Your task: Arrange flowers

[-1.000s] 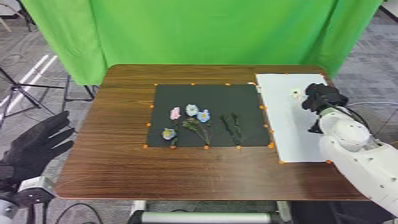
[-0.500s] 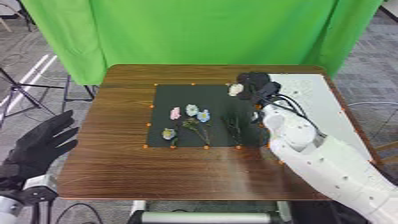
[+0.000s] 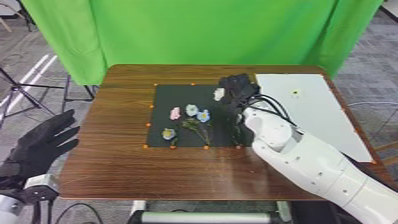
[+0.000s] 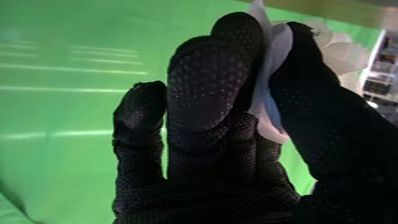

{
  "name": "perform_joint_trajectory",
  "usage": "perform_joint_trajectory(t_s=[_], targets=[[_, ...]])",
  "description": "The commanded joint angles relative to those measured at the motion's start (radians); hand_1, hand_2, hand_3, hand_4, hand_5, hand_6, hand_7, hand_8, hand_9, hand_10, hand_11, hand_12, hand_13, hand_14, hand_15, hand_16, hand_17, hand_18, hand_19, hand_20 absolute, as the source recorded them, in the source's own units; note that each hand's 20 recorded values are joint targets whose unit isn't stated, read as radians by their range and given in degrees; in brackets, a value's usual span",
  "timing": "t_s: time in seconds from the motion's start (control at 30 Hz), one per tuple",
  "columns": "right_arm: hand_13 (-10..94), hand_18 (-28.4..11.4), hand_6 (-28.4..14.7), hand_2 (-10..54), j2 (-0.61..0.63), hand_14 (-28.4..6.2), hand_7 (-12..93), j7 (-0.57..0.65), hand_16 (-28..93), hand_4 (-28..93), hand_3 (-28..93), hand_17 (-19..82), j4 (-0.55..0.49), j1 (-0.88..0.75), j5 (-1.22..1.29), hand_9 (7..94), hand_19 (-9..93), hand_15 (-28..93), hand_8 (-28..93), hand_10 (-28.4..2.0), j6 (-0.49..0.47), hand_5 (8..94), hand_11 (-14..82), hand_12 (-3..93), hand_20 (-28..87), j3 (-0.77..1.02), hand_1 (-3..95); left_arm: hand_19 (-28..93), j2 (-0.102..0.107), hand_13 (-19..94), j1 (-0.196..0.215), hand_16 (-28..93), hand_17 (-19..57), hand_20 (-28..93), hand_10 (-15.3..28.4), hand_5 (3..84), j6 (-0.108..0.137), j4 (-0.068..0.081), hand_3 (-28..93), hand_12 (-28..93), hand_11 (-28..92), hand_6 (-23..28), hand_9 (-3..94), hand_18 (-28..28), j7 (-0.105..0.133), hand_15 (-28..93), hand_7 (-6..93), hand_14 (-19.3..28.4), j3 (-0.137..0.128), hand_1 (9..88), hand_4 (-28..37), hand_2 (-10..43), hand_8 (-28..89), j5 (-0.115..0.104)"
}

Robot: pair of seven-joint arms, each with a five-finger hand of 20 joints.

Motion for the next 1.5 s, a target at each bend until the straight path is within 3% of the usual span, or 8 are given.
perform_joint_trajectory(t_s=[0.03,0.33,0.8,0.9,0.97,1.37,1.5], targets=[[85,-17.6,2.0,-9.5,0.025,1.2,52,0.027,37,-28,84,34,0.014,-0.005,-0.025,85.9,81,48,-4,-4.2,-0.032,69.6,19.3,50.2,49,0.009,50.5,36,-0.001,14,0.006,7,-12.1,10,9.6,25.6,-0.01,0.004,69,18,12,2.4,19.4,18.8,-0.008,15,18.5,12.3,0.002,23.5,-28.3,-3.5,-9,-0.001],[76,-18.2,2.2,-9.5,0.029,-0.7,51,-0.005,36,-28,84,27,-0.009,-0.028,-0.015,80.3,78,49,-2,-5.4,-0.129,63.1,15.8,47.4,51,0.046,42.5,36,-0.002,14,0.008,7,-12.2,10,9.5,25.6,-0.007,0.002,69,18,12,2.4,19.3,18.8,-0.01,15,18.5,12.3,0.001,23.5,-28.3,-3.4,-9,0.0],[70,-19.3,2.0,-9.5,0.028,-3.0,42,-0.021,26,-26,87,23,-0.021,-0.034,-0.003,68.1,76,55,-4,-8.2,-0.146,57.5,30.2,30.0,54,0.071,33.0,36,-0.003,14,0.01,7,-12.2,10,9.5,25.5,-0.006,0.001,69,18,12,2.3,19.3,18.8,-0.012,15,18.5,12.3,-0.002,23.7,-28.3,-3.5,-9,0.001],[68,-19.8,2.2,-9.5,0.039,-3.4,40,-0.044,26,-25,89,22,-0.039,-0.044,0.005,65.8,75,56,-6,-8.7,-0.199,56.8,31.6,27.8,54,0.099,31.2,36,-0.003,14,0.008,7,-12.1,10,9.6,25.5,-0.01,0.003,69,18,12,2.3,19.4,18.8,-0.013,15,18.6,12.4,-0.002,23.7,-28.2,-3.5,-9,0.001],[66,-20.0,1.8,-9.0,0.043,-4.0,39,-0.074,26,-23,91,20,-0.048,-0.054,0.024,63.4,74,56,-16,-8.7,-0.235,55.9,32.8,26.3,54,0.125,28.8,36,-0.003,14,0.009,7,-12.2,10,9.6,25.4,-0.006,0.002,69,18,12,2.3,19.3,18.8,-0.014,15,18.6,12.4,-0.002,23.7,-28.3,-3.4,-9,0.002],[60,-21.3,-0.8,-6.3,0.046,-6.0,36,-0.131,25,-21,91,16,-0.085,-0.089,0.021,56.3,72,56,-17,-10.5,-0.347,49.0,31.4,25.3,56,0.2,21.5,36,-0.006,14,0.012,7,-12.1,10,9.5,25.4,-0.009,0.0,69,18,12,2.3,19.3,18.8,-0.016,15,18.7,12.3,-0.004,23.8,-28.3,-3.4,-10,0.001],[55,-21.6,-1.4,-5.4,0.09,-7.0,36,-0.063,25,-21,92,14,-0.113,-0.105,0.046,51.9,71,57,-16,-11.1,-0.29,45.7,32.2,26.6,57,0.248,19.6,37,-0.006,14,0.015,7,-12.1,10,9.5,25.4,-0.007,-0.002,69,18,12,2.3,19.3,18.8,-0.011,15,18.7,12.4,-0.005,23.8,-28.3,-3.4,-10,0.002]])
